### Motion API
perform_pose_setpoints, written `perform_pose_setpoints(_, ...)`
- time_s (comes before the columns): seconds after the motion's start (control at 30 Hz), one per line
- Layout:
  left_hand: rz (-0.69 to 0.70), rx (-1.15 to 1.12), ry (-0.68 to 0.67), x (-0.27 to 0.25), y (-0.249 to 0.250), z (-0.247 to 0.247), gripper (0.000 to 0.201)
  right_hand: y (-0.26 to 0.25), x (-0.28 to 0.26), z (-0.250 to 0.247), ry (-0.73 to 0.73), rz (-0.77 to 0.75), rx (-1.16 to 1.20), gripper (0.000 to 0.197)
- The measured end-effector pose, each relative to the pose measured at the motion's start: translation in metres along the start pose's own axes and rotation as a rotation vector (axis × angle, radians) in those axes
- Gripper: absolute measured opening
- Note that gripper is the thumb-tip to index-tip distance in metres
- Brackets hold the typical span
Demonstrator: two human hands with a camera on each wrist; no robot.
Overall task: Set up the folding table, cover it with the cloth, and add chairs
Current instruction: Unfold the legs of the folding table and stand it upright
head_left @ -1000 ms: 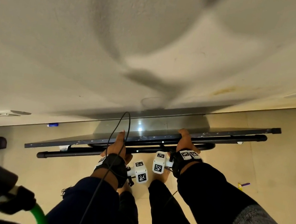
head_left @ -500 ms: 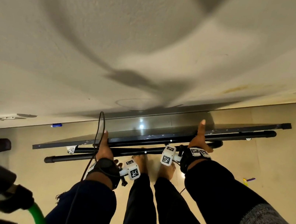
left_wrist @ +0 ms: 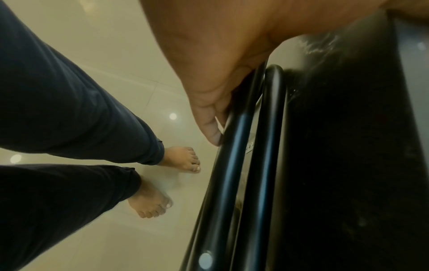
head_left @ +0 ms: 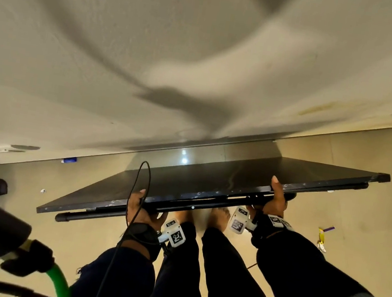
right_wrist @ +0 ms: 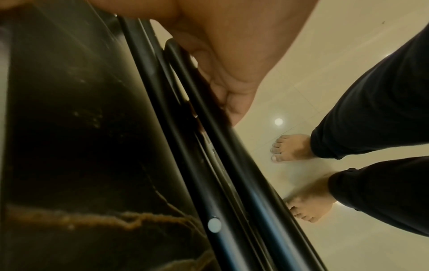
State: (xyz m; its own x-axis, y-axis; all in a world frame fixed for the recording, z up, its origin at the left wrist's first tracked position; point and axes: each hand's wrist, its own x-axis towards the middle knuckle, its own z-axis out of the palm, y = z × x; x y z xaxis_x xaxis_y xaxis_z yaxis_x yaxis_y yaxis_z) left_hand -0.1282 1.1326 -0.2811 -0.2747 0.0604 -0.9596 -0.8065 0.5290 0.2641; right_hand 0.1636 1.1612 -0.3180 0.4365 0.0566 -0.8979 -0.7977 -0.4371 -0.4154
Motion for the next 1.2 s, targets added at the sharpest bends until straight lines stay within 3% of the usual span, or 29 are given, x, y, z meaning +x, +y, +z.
perform_pose_setpoints(0.1, -0.052, 0.023, -0.004, -0.008, -0.004, -0.007, 0.015, 0.002, 0.017, -0.017, 0.009, 0.044, -0.018, 0.132)
perform_pose_setpoints(0.27, -0.083, 0.068, 0.013, -0.027, -0.016, -0.02, 0.016, -0.008, 0.012, -0.035, 0.068, 0.005, 0.009, 0.13)
perform_pose_setpoints(0.4, -0.066, 0.101, 0.047, -0.056, -0.027, -0.033, 0.016, -0.015, -0.021, -0.054, 0.077, -0.029, 0.056, 0.102)
perform_pose_setpoints(0.6, -0.064, 0.123, 0.067, -0.097, -0.049, -0.07, 0.023, -0.011, -0.019, -0.114, 0.101, 0.001, 0.052, 0.11)
perform_pose_setpoints(0.8, -0.003, 0.187, 0.024, -0.143, -0.074, -0.109, 0.02, -0.005, -0.039, -0.173, 0.083, -0.092, -0.05, 0.109)
perform_pose_setpoints(0.9, 0.008, 0.172, -0.014, -0.151, -0.091, -0.139, 0.018, 0.005, -0.054, -0.202, 0.078, -0.108, -0.023, 0.096)
perform_pose_setpoints(1.2, 0.026, 0.154, -0.083, -0.161, -0.142, -0.243, 0.021, 0.042, -0.057, -0.315, -0.019, -0.099, 0.013, 0.102)
